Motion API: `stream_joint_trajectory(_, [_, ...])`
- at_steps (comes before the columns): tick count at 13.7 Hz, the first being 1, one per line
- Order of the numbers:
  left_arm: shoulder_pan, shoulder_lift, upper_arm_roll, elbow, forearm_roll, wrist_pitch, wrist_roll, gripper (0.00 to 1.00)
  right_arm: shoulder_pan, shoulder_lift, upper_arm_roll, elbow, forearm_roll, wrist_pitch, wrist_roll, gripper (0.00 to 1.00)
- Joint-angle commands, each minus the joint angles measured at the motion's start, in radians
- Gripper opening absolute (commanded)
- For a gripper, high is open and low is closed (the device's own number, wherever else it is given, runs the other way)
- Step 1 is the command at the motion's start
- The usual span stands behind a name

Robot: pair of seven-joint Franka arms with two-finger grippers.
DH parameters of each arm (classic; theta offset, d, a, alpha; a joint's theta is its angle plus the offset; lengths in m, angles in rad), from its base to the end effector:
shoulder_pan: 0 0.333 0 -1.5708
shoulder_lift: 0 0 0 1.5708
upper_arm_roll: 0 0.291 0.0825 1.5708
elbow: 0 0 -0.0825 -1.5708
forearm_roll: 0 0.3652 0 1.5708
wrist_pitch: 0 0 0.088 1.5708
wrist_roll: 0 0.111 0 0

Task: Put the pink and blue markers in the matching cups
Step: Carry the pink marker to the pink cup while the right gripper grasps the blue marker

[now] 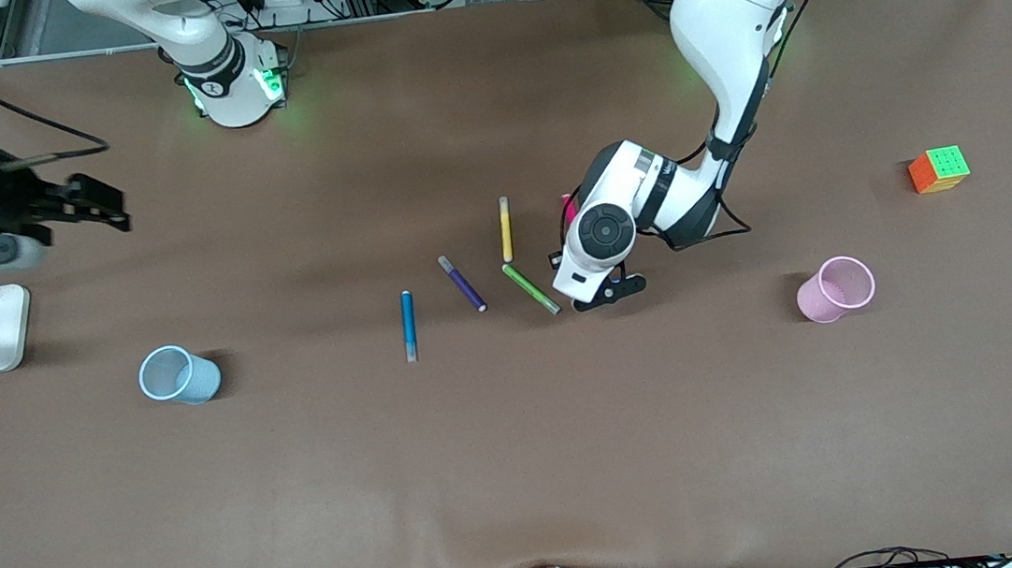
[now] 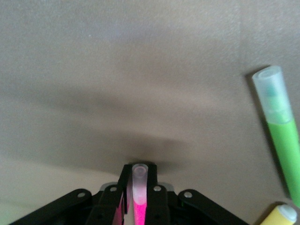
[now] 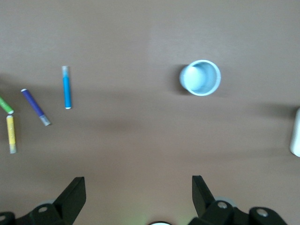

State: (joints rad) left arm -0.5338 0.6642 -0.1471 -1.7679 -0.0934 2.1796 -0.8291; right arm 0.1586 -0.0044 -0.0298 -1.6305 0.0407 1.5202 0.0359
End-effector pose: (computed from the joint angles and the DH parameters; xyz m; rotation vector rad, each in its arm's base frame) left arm 0.4687 -0.3805 0.1628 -3.0380 -0.3524 0.4500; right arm 0.5212 0.0722 0.5670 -3.1016 -0.1440 0.1692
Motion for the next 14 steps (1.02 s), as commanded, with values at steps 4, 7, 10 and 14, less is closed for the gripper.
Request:
stream_joint_trajectory(4, [0.023, -0.061, 0.017, 0.019, 0.04, -0.055, -0.008, 0.0, 0.076, 0.098, -0.005, -0.074, 0.039, 0.164, 0.012, 1.0])
stream_joint_trajectory(7, [0.079, -0.107, 0.017, 0.083, 0.124, -0.185, 0.007, 0.0, 0.117, 0.197, -0.007, -0.074, 0.047, 0.273, 0.012, 1.0])
stream_joint_trajectory(10, [0.184, -0.162, 0.018, 0.103, 0.184, -0.227, 0.038, 0.0, 0.173, 0.282, -0.007, -0.074, 0.045, 0.403, 0.025, 1.0])
stream_joint_trajectory(14, [0.29, -0.205, 0.02, 0.105, 0.369, -0.228, 0.113, 0.0, 0.269, 0.411, -0.009, -0.071, 0.032, 0.566, 0.111, 1.0])
